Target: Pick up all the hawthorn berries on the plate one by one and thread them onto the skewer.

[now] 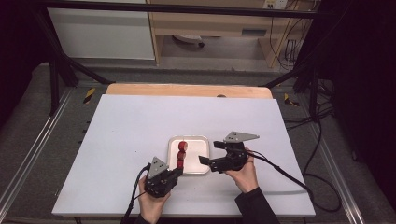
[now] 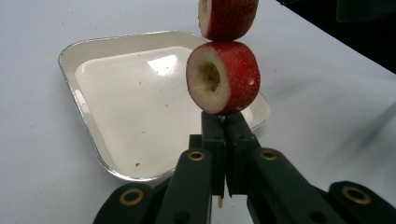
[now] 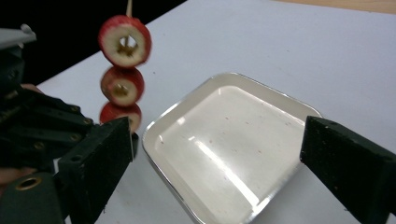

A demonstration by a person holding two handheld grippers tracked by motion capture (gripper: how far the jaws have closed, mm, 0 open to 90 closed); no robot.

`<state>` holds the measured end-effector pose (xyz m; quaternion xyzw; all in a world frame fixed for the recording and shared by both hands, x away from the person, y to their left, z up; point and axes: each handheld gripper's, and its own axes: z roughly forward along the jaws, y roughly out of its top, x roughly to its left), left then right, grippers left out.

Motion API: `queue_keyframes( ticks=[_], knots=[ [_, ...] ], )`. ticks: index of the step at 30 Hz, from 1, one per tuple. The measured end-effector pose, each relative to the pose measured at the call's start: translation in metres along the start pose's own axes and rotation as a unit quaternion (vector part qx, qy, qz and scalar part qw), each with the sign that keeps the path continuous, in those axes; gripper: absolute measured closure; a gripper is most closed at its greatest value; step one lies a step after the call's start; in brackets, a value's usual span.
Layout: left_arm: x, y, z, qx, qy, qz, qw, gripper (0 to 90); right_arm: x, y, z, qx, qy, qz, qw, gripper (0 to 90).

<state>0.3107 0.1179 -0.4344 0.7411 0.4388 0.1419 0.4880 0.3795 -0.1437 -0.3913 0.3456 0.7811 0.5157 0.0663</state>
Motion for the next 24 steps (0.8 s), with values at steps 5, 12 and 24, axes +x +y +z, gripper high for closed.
queue_keyframes(
  ticks=[5, 12, 24],
  knots=[
    [0.003, 0.002, -0.002, 0.007, -0.002, 0.009, 0.9999, 88.3, -0.014, -0.011, -0.008, 0.018, -0.02, -0.017, 0.9995, 5.0],
    [0.007, 0.009, -0.004, 0.022, -0.004, 0.02, 0.9996, 88.3, -0.031, -0.03, -0.018, 0.044, -0.036, -0.026, 0.9981, 2.1],
    [0.009, 0.038, -0.003, 0.054, 0.001, 0.052, 0.9972, 88.2, -0.053, -0.059, -0.043, 0.05, -0.061, -0.034, 0.9963, 0.4]
  ],
)
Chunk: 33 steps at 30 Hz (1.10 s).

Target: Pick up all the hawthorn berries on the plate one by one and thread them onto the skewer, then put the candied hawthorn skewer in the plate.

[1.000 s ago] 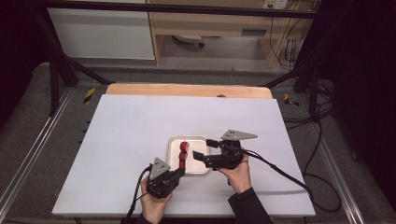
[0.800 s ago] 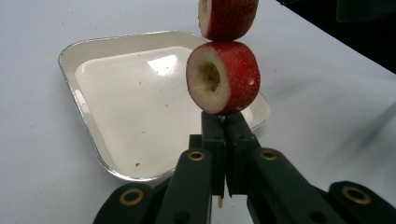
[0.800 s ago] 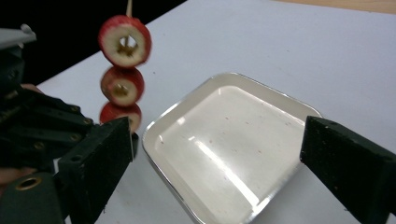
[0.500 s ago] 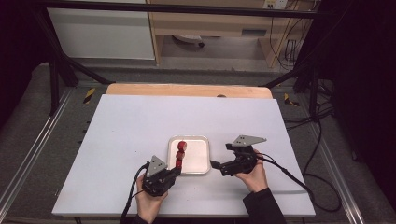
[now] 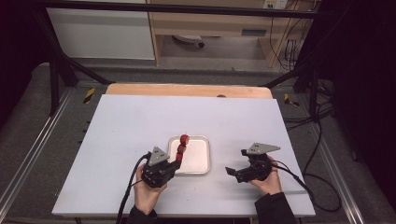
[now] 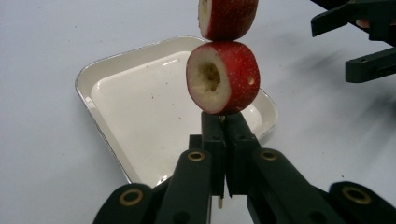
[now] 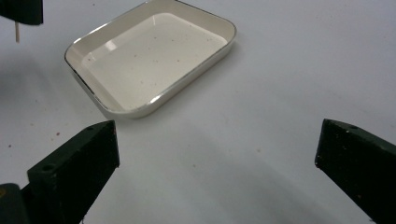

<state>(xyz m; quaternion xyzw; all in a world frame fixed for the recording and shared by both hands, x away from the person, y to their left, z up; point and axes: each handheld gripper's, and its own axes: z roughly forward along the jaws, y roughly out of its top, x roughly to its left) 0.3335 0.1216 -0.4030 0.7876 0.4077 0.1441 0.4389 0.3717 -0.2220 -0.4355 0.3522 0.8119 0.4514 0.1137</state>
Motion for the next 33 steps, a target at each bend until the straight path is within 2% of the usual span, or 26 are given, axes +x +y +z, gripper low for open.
queue_keyframes(
  ticks=[6, 11, 17, 25, 33],
  knots=[
    [0.005, 0.012, 0.005, 0.016, -0.006, 0.002, 0.9998, 88.2, -0.009, -0.015, -0.012, 0.005, -0.008, 0.008, 0.9999, 0.4],
    [0.007, 0.019, 0.013, 0.034, -0.001, 0.008, 0.9994, 88.2, -0.014, -0.025, -0.019, 0.008, -0.016, 0.009, 0.9998, 0.5],
    [0.013, 0.027, 0.024, 0.061, -0.002, 0.004, 0.9981, 88.2, -0.016, -0.031, -0.024, 0.016, -0.026, -0.006, 0.9995, 0.5],
    [0.02, 0.03, 0.039, 0.096, 0.014, 0.009, 0.9952, 88.2, -0.018, -0.038, -0.026, 0.036, -0.027, -0.003, 0.999, 0.5],
    [0.025, 0.026, 0.054, 0.137, 0.027, 0.013, 0.9902, 88.2, -0.018, -0.04, -0.025, 0.05, -0.029, -0.006, 0.9983, 0.5]
  ],
)
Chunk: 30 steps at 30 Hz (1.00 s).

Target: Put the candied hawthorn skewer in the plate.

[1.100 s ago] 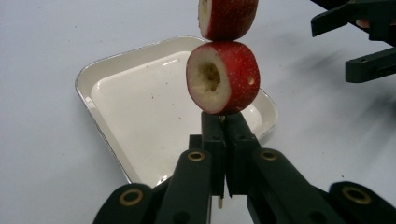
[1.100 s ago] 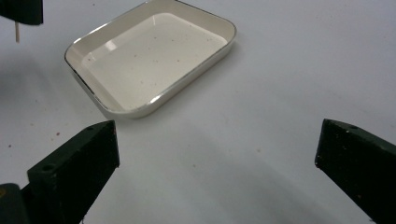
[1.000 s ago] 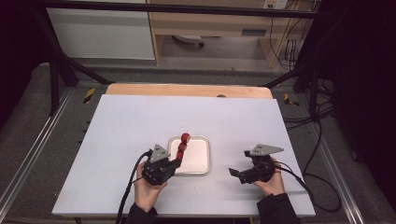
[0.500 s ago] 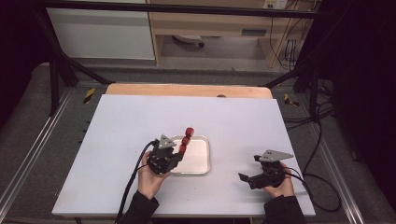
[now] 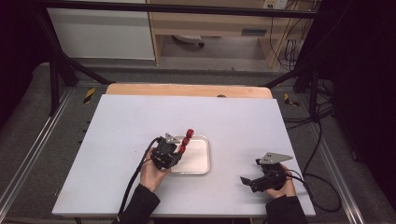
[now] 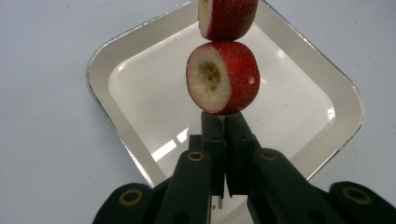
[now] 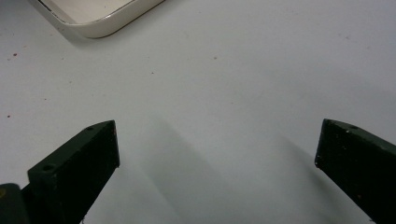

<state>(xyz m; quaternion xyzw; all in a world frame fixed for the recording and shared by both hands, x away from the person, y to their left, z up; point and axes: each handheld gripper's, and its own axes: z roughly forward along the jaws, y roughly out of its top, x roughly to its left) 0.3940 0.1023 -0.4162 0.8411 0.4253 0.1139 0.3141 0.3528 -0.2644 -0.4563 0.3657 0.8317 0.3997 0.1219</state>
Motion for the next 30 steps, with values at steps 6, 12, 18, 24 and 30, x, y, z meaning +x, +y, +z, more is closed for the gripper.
queue_keyframes(
  ticks=[6, 12, 18, 24, 30],
  knots=[
    [-0.003, -0.001, 0.009, 0.04, 0.014, 0.011, 0.999, 88.1, -0.001, -0.001, -0.001, -0.002, -0.002, 0.002, 1.0, 0.5],
    [-0.005, 0.0, 0.012, 0.065, 0.018, 0.009, 0.9976, 88.0, 0.0, -0.001, 0.0, -0.002, -0.002, 0.005, 1.0, 0.5],
    [-0.007, 0.002, 0.013, 0.085, 0.024, 0.01, 0.996, 88.0, -0.001, -0.001, -0.001, -0.004, -0.002, 0.004, 1.0, 0.5],
    [-0.006, 0.004, 0.015, 0.087, 0.024, 0.009, 0.9958, 87.5, -0.001, 0.0, -0.001, -0.003, -0.003, 0.004, 1.0, 0.5],
    [-0.004, 0.004, 0.009, 0.068, 0.025, 0.022, 0.9971, 70.7, -0.001, -0.001, -0.001, -0.002, -0.006, 0.005, 1.0, 0.5]
  ],
)
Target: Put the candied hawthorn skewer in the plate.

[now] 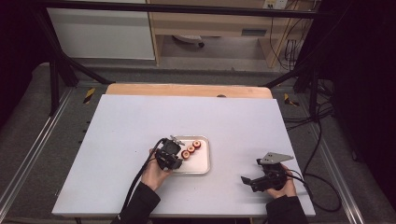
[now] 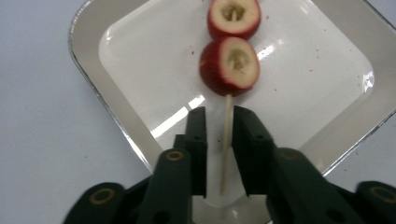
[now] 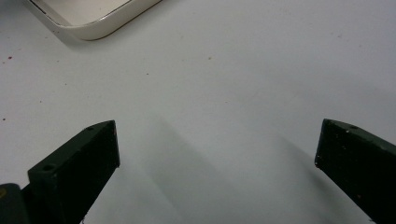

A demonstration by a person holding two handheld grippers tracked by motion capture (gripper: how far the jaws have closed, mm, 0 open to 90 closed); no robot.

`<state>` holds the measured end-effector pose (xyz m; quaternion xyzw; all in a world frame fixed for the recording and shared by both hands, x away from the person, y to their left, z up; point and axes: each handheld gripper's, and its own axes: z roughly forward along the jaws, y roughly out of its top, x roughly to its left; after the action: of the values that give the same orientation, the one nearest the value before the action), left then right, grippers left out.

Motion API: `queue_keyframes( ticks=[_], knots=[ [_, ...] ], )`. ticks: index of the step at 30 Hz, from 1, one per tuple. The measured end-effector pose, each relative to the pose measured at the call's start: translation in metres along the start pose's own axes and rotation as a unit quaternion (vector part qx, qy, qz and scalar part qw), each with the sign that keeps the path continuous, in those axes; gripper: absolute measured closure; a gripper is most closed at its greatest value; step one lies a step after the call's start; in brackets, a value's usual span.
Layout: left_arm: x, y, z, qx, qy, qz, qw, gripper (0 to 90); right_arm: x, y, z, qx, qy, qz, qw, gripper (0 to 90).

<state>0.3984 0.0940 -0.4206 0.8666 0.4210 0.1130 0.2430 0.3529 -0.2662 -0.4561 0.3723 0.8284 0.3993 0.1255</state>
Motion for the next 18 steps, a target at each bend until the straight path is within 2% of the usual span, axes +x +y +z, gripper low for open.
queue_keyframes(
  ticks=[2, 5, 11, 14, 18],
  knots=[
    [0.002, 0.0, -0.004, -0.019, -0.015, 0.002, 0.9997, 61.1, 0.0, 0.0, 0.0, -0.001, 0.0, 0.002, 1.0, 0.5],
    [0.004, -0.001, -0.009, -0.039, -0.027, 0.008, 0.9988, 47.8, 0.0, 0.0, 0.0, -0.005, -0.001, 0.003, 1.0, 0.5],
    [0.014, -0.004, -0.021, -0.053, -0.066, 0.017, 0.9962, 28.7, 0.0, 0.001, -0.001, -0.006, 0.001, 0.007, 1.0, 0.5],
    [0.021, -0.01, -0.028, -0.055, -0.063, 0.022, 0.9962, 23.5, 0.0, 0.001, -0.001, -0.007, 0.001, 0.007, 1.0, 0.5],
    [0.031, -0.026, -0.036, -0.065, -0.056, 0.027, 0.996, 21.6, -0.001, 0.001, -0.002, -0.008, 0.002, 0.012, 0.9999, 0.5]
  ],
)
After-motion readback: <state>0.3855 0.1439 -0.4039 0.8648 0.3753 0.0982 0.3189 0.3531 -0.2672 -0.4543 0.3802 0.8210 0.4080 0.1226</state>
